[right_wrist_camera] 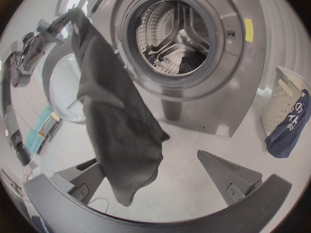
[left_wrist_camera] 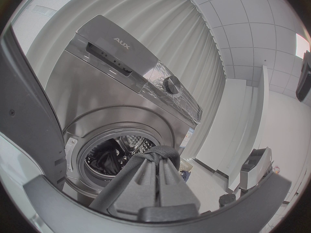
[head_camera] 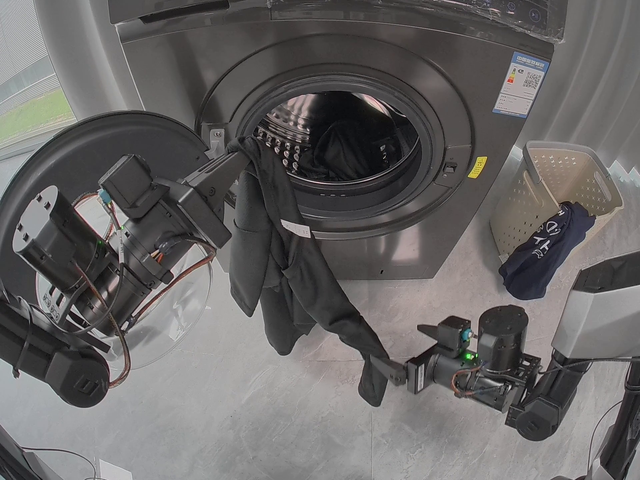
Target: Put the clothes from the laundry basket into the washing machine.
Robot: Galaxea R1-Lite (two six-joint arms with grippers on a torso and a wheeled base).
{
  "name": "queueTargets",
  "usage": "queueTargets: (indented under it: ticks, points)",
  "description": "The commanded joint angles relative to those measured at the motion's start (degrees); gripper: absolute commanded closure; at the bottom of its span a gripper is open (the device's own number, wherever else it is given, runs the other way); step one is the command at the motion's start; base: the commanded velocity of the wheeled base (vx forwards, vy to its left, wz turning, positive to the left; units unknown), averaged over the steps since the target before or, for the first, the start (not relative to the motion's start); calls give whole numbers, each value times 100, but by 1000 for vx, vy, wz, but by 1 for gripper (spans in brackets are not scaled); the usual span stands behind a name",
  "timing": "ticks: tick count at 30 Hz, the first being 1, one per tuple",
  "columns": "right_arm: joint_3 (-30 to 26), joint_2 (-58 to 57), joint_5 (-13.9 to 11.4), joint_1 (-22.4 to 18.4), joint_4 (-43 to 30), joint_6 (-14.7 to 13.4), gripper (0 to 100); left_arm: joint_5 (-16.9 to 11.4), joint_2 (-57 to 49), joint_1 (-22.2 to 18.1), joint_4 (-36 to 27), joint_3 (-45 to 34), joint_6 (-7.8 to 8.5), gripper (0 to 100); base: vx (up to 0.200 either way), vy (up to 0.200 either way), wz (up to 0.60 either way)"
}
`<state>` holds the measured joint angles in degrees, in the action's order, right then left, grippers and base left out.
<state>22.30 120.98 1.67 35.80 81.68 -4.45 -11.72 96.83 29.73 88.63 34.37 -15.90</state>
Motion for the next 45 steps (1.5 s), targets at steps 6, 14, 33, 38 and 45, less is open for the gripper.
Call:
queueTargets:
  ticks: [6, 14, 33, 38, 45]
  points:
    - [-305, 22, -264, 621, 208, 49, 0, 55, 90, 59, 6, 18, 8, 100, 0, 0, 0]
    - [1207, 251, -237, 709, 199, 41, 0, 108, 99, 182, 6, 9, 8, 100, 0, 0, 0]
    - [3439, 1332, -202, 744, 156, 49, 0, 178, 143, 200, 6, 53, 8, 100, 0, 0, 0]
    - [3545, 1358, -185, 709, 173, 58, 100, 178, 143, 182, 6, 53, 8, 100, 0, 0, 0]
    - [3211, 971, -185, 665, 173, 76, 100, 170, 152, 182, 6, 44, 8, 100, 0, 0, 0]
